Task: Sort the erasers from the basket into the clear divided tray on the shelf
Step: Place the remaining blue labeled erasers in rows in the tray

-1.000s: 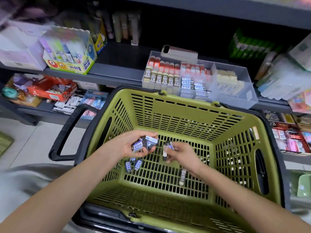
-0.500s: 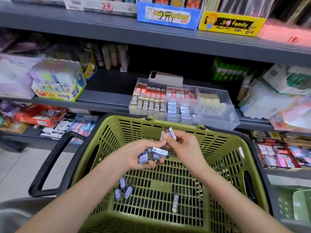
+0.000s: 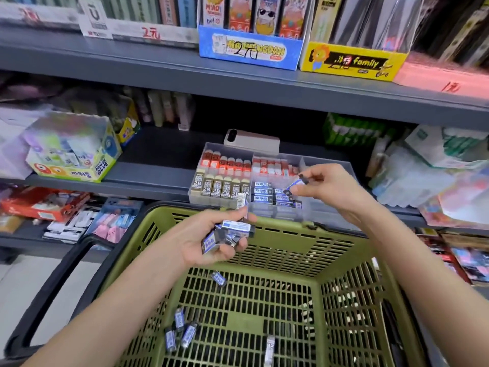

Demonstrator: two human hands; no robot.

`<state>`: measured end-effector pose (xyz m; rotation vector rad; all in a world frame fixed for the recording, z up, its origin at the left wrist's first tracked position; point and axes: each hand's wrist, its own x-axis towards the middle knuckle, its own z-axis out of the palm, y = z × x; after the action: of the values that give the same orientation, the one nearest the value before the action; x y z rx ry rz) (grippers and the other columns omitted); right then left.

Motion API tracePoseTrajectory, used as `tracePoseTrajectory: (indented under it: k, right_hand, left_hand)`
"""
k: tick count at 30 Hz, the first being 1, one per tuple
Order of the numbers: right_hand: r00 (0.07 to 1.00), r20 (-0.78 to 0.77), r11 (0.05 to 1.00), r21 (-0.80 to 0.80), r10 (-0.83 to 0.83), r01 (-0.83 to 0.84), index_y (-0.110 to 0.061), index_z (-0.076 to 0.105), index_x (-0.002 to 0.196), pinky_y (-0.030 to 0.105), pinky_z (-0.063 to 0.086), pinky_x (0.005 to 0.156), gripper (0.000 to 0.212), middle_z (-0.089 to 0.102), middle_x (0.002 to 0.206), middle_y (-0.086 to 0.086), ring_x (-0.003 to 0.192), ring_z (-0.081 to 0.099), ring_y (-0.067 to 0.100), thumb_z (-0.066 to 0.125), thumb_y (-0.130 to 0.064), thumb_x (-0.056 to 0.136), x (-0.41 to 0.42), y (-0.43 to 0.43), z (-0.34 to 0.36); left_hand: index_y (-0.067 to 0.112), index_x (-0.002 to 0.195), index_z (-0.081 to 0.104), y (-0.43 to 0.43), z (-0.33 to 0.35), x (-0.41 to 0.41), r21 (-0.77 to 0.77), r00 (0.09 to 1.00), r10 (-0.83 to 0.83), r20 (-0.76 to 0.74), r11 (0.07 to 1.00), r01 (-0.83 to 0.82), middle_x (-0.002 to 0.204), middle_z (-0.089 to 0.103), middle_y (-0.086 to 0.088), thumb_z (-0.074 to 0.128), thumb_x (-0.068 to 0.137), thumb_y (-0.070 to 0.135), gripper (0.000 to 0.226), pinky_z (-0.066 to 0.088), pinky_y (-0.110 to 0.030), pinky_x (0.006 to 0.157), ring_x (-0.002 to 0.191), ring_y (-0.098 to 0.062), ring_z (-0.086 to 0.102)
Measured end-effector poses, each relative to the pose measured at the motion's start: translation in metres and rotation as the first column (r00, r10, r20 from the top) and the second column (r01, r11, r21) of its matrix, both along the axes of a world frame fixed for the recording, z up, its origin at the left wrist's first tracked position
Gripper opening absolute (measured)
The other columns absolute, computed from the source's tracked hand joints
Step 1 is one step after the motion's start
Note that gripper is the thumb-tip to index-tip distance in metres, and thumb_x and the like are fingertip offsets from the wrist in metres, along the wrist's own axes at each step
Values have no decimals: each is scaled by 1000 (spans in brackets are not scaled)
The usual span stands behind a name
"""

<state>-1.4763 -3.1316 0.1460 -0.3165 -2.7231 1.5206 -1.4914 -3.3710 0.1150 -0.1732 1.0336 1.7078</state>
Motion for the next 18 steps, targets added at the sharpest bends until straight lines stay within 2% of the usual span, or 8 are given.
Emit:
tracePoseTrajectory:
  k: [2, 4, 6, 8, 10, 12, 15, 18]
  right_hand:
    - [998, 48, 998, -32, 47, -46, 0, 65, 85, 30, 44, 74, 13, 62, 78, 9, 71, 55, 16, 71, -11, 81, -9, 6, -2]
    - [994, 78, 981, -185, 74, -58, 3, 55, 94, 28, 55, 81, 13, 66, 89, 15, 78, 68, 21, 63, -4, 87, -15, 9, -5]
    - [991, 100, 958, -282, 87, -55, -2, 49, 93, 29, 59, 73, 13, 67, 84, 19, 72, 71, 23, 60, 0, 88, -21, 11, -7]
    - [988, 101, 983, -148, 120, -104, -3, 49, 86, 25, 56, 56, 15, 68, 70, 17, 55, 65, 16, 64, -2, 86, -26, 13, -8]
    - [974, 117, 966, 152, 194, -211, -1, 59, 79, 22, 45, 53, 18, 68, 66, 13, 51, 55, 9, 72, -14, 81, -34, 17, -8]
    - [945, 186, 833, 448, 268, -325, -10, 71, 80, 28, 46, 63, 19, 70, 74, 4, 61, 55, 7, 73, -29, 79, -41, 20, -6]
    - [890, 297, 581, 677, 345, -451, -24, 72, 98, 31, 46, 80, 22, 70, 93, -8, 91, 59, 12, 63, -40, 86, -45, 14, -4]
    - [907, 249, 545, 734, 340, -406, -28, 60, 96, 19, 29, 61, 21, 61, 88, -13, 95, 48, 12, 65, -44, 82, -43, 9, -7]
  left_hand:
    - [3, 76, 76, 0, 1, -4, 1, 1000, 10, -19, 1000, -10, 65, 56, -9, 76, 53, 22, 29, 35, -16, 28, 50, -18, 57]
    - [3, 77, 75, -1, 2, -7, 4, 1000, 22, -21, 1000, -22, 67, 56, -10, 77, 53, 21, 30, 36, -17, 28, 51, -19, 57]
    - [3, 77, 75, -2, 2, -10, 6, 1000, 26, -17, 1000, -26, 68, 57, -11, 77, 55, 21, 28, 36, -17, 29, 51, -20, 57]
    - [3, 77, 75, -2, 4, -12, 5, 1000, 23, -18, 1000, -23, 67, 58, -11, 76, 57, 21, 27, 37, -17, 29, 51, -19, 57]
    - [2, 78, 75, -1, 5, -14, 5, 1000, 24, -14, 1000, -24, 66, 59, -10, 75, 59, 21, 27, 37, -17, 28, 51, -19, 57]
    - [2, 79, 75, 0, 6, -15, 9, 1000, 20, 1, 1000, -20, 66, 58, -10, 76, 58, 20, 28, 37, -18, 28, 51, -19, 58]
    - [2, 81, 74, 2, 8, -16, 19, 1000, 11, 18, 1000, -12, 65, 57, -9, 79, 55, 20, 33, 37, -18, 28, 51, -19, 58]
    - [1, 84, 74, 4, 10, -17, 20, 1000, 21, 22, 1000, -22, 65, 56, -9, 79, 54, 20, 35, 36, -18, 28, 51, -19, 57]
